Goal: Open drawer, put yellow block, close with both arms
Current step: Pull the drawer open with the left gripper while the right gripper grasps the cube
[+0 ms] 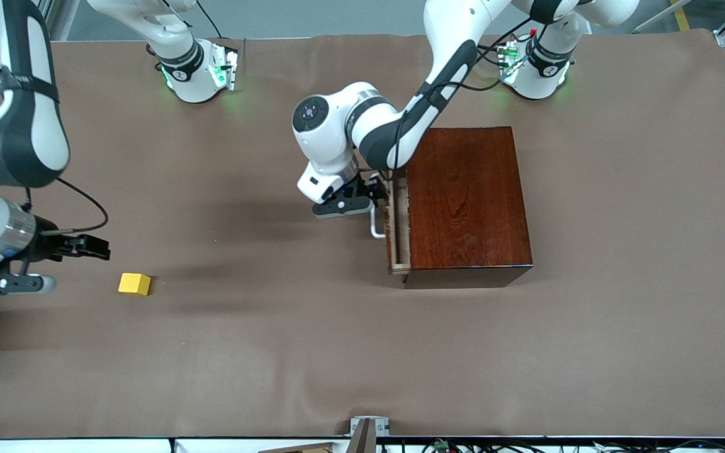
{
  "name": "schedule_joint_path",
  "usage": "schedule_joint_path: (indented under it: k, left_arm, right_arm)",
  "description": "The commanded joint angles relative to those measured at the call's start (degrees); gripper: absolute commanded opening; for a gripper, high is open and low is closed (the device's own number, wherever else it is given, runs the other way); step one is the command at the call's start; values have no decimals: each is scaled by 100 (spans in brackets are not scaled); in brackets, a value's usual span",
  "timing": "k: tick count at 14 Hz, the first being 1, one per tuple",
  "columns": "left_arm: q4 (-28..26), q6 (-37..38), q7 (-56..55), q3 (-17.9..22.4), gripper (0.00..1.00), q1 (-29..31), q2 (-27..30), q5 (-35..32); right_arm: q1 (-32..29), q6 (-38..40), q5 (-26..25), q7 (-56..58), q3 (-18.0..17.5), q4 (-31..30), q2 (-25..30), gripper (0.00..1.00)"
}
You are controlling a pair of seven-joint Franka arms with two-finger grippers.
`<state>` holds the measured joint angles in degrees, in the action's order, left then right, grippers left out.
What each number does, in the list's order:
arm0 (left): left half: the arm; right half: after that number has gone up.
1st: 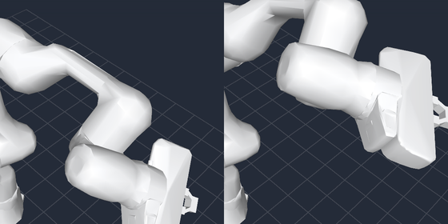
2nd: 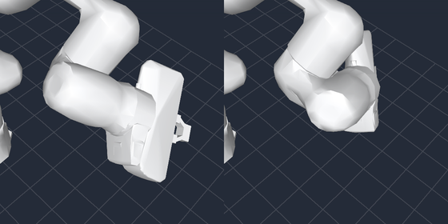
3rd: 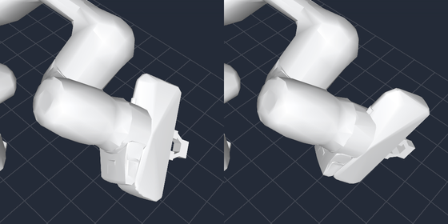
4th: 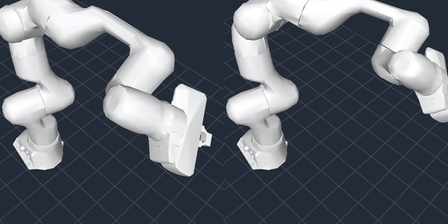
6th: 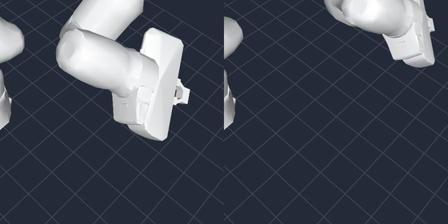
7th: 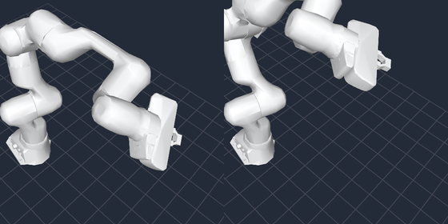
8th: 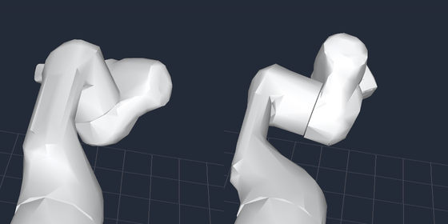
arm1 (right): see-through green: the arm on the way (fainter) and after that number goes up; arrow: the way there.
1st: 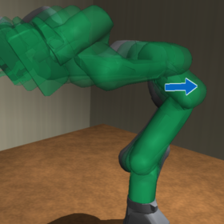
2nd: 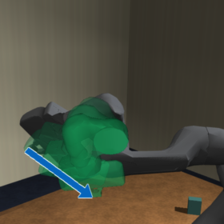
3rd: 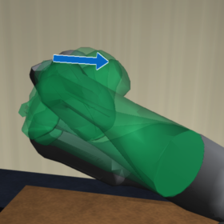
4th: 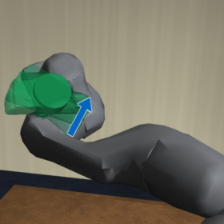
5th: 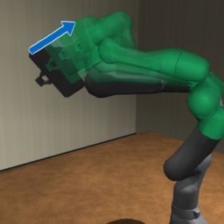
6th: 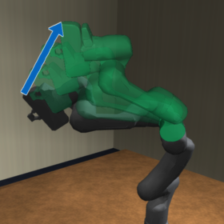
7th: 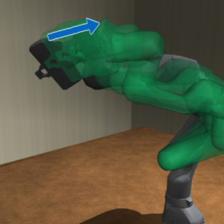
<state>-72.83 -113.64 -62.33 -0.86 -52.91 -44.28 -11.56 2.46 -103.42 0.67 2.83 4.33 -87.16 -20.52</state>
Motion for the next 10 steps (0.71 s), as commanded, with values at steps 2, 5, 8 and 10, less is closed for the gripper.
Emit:
schedule_joint_path:
  k: [2,5,8,10]
  left_arm:
    - [164,-369,-297,-11,100,-132,-178,-75]
    - [172,-571,-297,-20,100,-150,-178,-40]
    - [181,-800,-297,-90,100,-150,-178,-31]
    - [181,-966,-297,-125,100,-150,-178,-22]
  right_arm:
    - [-79,-46,-93,-45,-11,112,-425,100]
    - [-149,-598,-85,-54,6,-265,-514,100]
    - [-140,-1591,-67,-185,6,-924,-488,100]
    - [-149,-1988,-67,-221,6,-1145,-505,100]
